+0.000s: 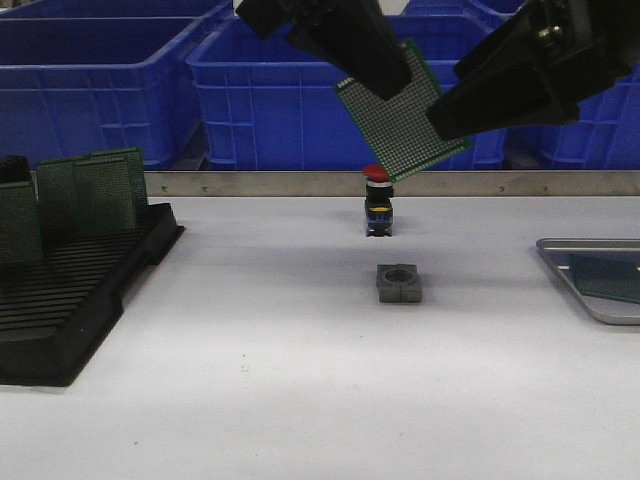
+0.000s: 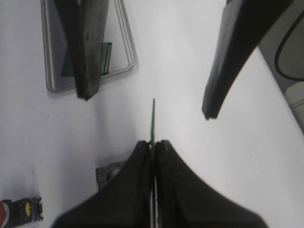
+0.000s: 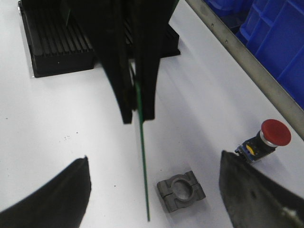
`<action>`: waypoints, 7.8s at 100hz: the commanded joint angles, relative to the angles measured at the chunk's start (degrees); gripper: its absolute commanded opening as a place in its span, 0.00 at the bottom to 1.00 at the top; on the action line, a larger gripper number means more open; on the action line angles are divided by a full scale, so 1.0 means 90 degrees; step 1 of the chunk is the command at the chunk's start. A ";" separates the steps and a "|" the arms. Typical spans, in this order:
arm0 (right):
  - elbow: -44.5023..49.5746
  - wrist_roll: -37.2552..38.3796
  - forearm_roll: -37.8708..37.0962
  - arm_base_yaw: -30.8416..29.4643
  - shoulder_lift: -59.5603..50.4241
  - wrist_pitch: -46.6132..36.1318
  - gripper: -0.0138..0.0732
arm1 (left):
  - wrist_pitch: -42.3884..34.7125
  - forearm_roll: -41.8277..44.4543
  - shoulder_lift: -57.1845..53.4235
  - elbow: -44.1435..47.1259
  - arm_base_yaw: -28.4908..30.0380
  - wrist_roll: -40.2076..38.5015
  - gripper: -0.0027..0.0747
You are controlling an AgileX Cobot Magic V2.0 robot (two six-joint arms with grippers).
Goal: Place circuit board on tray
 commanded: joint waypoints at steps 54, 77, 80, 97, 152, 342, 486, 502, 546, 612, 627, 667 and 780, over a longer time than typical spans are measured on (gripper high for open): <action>-0.0164 -0.0094 0.0360 0.0015 -0.0173 0.0430 0.09 | 0.0329 -0.0716 -0.0416 -0.0199 -0.0164 -0.0078 0.01; -0.0164 -0.0094 0.0375 0.0015 -0.0173 0.0483 0.03 | 0.0329 -0.0787 -0.0416 -0.0199 -0.0152 -0.0078 0.03; -0.0164 -0.0094 0.0375 0.0015 -0.0173 0.0483 0.03 | 0.0329 -0.0787 -0.0416 -0.0199 -0.0152 -0.0078 0.06; -0.0164 -0.0044 0.0375 0.0015 -0.0173 0.0483 0.03 | 0.0289 -0.0787 -0.0416 -0.0199 -0.0109 -0.0078 0.38; -0.0153 0.3289 0.0035 -0.0791 0.0086 -0.0202 0.03 | 0.0286 -0.0870 -0.0444 -0.0515 0.0683 -0.0101 0.72; -0.0143 0.3903 -0.0041 -0.1240 -0.1880 -0.0571 0.04 | -0.0271 -0.1063 -0.3066 0.0150 0.3206 -0.3598 0.01; 0.3498 0.3859 0.0020 -0.0248 -0.7186 -0.3158 0.04 | -0.6736 -0.1631 -1.1576 0.9698 0.3287 -0.3562 0.01; 0.3498 0.3859 0.0020 -0.0248 -0.7186 -0.2908 0.04 | -0.6736 -0.1631 -1.1576 0.9698 0.3287 -0.3562 0.01; 0.3498 0.3859 0.0020 -0.0248 -0.7186 -0.2221 0.04 | -0.6736 -0.1631 -1.1576 0.9698 0.3287 -0.3562 0.01; 0.3498 0.3859 0.0020 -0.0248 -0.7186 -0.1687 0.04 | -0.8143 0.4471 -1.2382 1.1586 0.3261 -0.9822 0.01; 0.3498 0.3859 0.0020 -0.0248 -0.7184 -0.1636 0.04 | -0.7566 0.4503 -1.2751 1.2061 0.3247 -1.0107 0.01; 0.3498 0.3859 0.0027 -0.0248 -0.7178 -0.1494 0.04 | -0.7014 0.4455 -1.2770 1.2092 0.3217 -1.0034 0.01; 0.3517 0.3924 0.0000 -0.0310 -0.7178 -0.3144 0.04 | -0.7024 0.4455 -1.2770 1.2092 0.3217 -1.0034 0.01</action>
